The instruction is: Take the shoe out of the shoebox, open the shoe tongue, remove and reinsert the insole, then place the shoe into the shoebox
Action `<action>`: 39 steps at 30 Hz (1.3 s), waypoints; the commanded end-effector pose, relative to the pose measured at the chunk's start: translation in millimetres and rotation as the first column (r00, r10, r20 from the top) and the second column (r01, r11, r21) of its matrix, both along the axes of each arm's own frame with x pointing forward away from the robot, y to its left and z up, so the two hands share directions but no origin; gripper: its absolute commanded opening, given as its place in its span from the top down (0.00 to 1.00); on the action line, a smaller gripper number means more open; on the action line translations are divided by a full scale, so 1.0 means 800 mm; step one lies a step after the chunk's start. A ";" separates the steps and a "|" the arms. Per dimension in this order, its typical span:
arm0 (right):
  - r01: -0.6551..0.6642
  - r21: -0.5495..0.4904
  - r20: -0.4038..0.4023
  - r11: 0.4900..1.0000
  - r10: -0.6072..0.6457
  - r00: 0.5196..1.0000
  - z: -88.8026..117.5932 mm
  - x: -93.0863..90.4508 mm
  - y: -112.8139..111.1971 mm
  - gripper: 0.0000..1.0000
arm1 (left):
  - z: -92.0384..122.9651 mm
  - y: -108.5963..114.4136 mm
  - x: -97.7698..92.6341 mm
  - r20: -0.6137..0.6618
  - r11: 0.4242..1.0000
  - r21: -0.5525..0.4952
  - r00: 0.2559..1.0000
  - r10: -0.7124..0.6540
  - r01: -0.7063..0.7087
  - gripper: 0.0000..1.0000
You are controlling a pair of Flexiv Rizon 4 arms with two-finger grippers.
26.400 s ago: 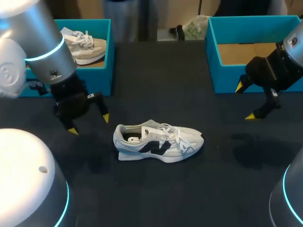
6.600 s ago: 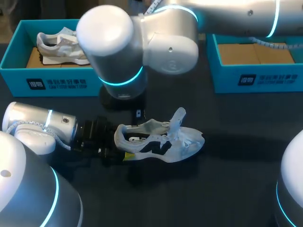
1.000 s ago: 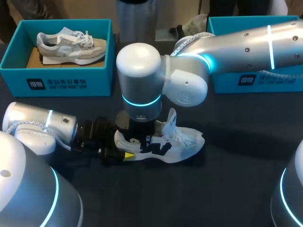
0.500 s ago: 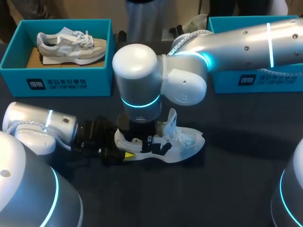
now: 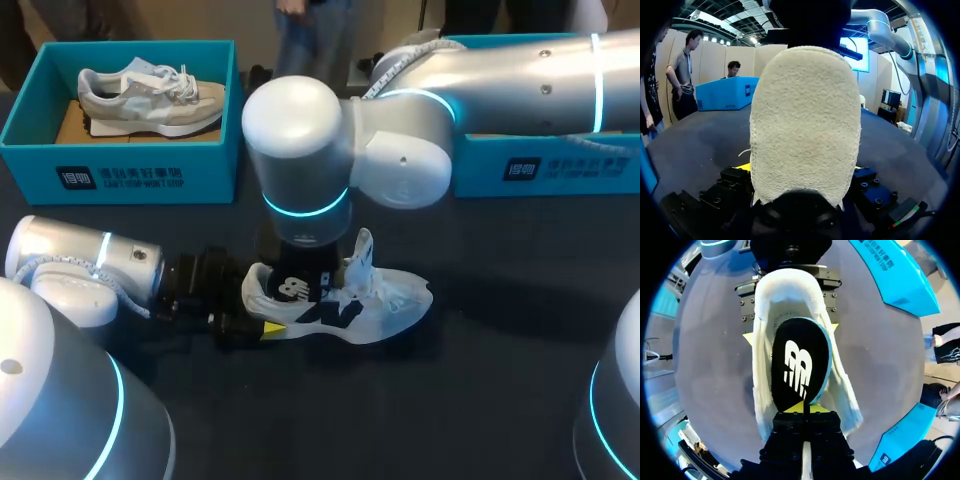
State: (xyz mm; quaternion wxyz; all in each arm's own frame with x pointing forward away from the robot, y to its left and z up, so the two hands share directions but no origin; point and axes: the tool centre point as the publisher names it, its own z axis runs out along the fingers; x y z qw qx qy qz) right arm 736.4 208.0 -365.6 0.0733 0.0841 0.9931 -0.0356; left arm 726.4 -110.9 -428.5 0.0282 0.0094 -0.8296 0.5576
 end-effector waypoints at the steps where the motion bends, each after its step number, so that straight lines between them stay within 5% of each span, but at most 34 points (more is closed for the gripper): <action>1: -0.007 0.036 -0.011 0.999 0.007 1.000 0.009 0.002 -0.011 1.00 | -0.007 -0.005 0.000 -0.001 1.000 0.004 1.000 0.000 0.000 1.00; 18: -0.066 0.094 0.004 0.993 0.065 0.998 0.046 0.015 -0.016 1.00 | -0.007 -0.005 0.000 -0.001 1.000 0.004 1.000 0.000 0.000 1.00; 39: -0.271 0.250 0.018 0.930 0.275 0.961 0.089 0.032 0.042 1.00 | -0.007 -0.005 0.000 -0.001 1.000 0.004 1.000 0.000 0.000 1.00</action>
